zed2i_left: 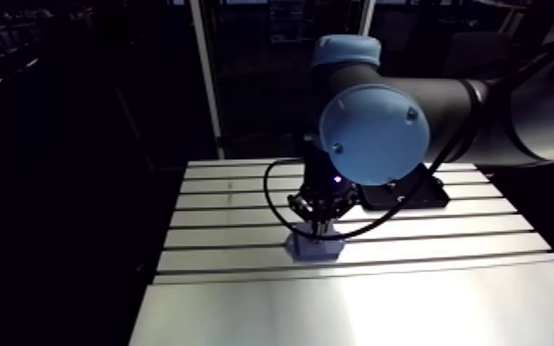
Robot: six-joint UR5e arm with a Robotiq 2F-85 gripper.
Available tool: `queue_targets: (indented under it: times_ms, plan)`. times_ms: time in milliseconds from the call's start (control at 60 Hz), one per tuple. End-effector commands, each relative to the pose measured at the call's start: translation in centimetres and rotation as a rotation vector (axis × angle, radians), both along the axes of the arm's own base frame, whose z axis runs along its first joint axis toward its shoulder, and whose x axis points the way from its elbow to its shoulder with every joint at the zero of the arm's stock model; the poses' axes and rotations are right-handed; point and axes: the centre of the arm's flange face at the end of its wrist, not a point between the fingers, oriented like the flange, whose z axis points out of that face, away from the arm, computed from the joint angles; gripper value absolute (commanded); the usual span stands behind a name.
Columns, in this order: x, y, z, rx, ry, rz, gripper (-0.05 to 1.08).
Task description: Pick up the bearing and press it into the housing until flush.
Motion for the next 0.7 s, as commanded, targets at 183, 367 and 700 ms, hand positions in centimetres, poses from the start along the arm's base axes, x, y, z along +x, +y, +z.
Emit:
queue_targets:
  times_ms: [183,367,700]
  plan:
    - [0.14,-0.03,-0.21,-0.001,-0.005,0.002,1.08]
    - [0.13,-0.03,-0.35,-0.001,-0.008,0.002,1.08]
    - [0.12,-0.02,-0.58,0.0,-0.013,0.002,1.08]
